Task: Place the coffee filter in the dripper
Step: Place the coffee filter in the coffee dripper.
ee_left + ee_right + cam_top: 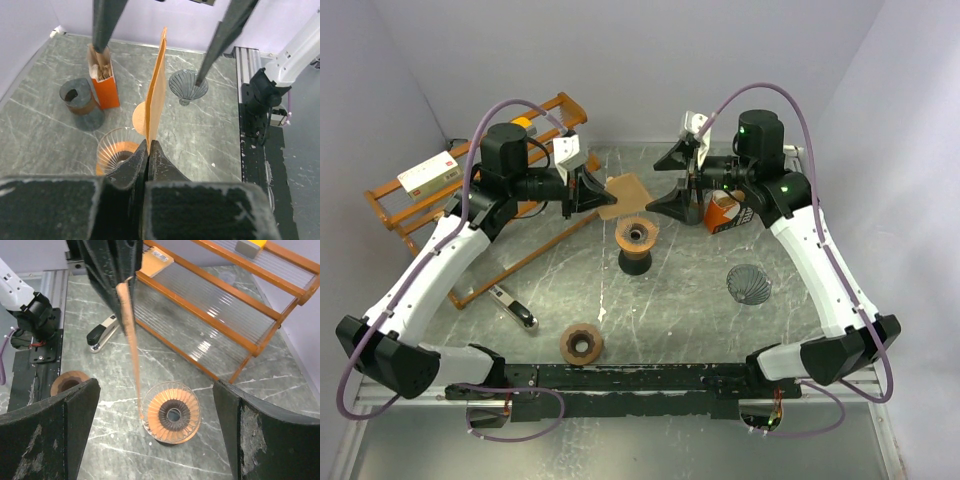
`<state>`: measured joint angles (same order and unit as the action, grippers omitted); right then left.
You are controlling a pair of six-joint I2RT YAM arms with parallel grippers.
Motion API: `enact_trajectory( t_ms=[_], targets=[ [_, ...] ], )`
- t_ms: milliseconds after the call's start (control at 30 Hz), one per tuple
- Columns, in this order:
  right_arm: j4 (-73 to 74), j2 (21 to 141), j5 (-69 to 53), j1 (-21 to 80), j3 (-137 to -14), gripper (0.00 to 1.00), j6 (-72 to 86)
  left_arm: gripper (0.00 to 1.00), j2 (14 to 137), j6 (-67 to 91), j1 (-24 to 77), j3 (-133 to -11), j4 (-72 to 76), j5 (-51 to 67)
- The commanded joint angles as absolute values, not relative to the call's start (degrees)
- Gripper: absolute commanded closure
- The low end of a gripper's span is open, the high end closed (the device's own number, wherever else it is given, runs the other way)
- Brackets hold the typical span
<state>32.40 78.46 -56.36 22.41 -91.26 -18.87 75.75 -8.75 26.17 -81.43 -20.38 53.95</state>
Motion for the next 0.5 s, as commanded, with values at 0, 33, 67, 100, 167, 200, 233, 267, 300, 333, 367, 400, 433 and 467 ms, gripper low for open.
enact_trajectory(
  t_ms=[0,33,67,100,167,200,233,267,300,333,367,400,433,467],
  targets=[
    [31.4,78.6,-55.3,22.3,-90.6,0.03,-19.7,0.93,73.8,-10.0,25.8,-78.9,-20.3,56.4],
    [31.2,78.7,-57.3,22.3,-90.2,0.03,-19.6,0.93,73.6,-9.6,25.7,-78.5,-19.8,56.3],
    [30.8,79.0,-59.6,22.4,-89.7,0.03,-19.1,0.93,73.4,-9.1,25.5,-78.2,-19.3,56.3],
    [29.7,79.2,-61.6,22.4,-89.2,0.06,-18.4,0.93,73.3,-8.5,25.3,-78.1,-18.9,56.5],
    [27.0,79.6,-64.4,22.4,-87.9,0.17,-15.5,0.93,73.2,-7.1,24.8,-77.7,-17.6,56.7],
    [26.4,79.9,-65.5,22.4,-87.6,0.23,-14.8,0.93,73.2,-6.6,24.7,-77.7,-17.1,56.5],
    [26.2,80.1,-66.6,22.5,-87.2,0.29,-14.6,0.93,73.3,-6.1,24.7,-77.6,-16.4,56.3],
    [25.8,80.1,-67.3,22.5,-86.9,0.34,-14.3,0.93,73.3,-5.4,24.5,-77.4,-15.8,56.0],
    [25.1,80.1,-67.8,22.6,-86.3,0.38,-13.9,0.93,73.3,-4.9,24.5,-77.3,-15.4,56.0],
    [24.6,79.9,-67.9,22.7,-85.9,0.43,-13.5,0.93,73.4,-4.5,24.4,-77.2,-15.1,56.1],
    [24.1,79.9,-67.6,22.8,-85.5,0.47,-13.1,0.93,73.5,-4.5,24.2,-77.2,-15.1,56.3],
    [23.9,79.9,-67.0,22.9,-85.2,0.53,-13.0,0.93,73.5,-4.4,24.3,-77.1,-14.9,56.4],
    [23.9,80.0,-66.3,23.1,-85.0,0.58,-13.0,0.93,73.7,-4.2,24.3,-77.0,-14.6,56.6],
    [23.9,80.3,-65.8,23.2,-84.9,0.62,-13.0,0.93,73.9,-3.9,24.3,-76.9,-14.2,56.8]
  ],
)
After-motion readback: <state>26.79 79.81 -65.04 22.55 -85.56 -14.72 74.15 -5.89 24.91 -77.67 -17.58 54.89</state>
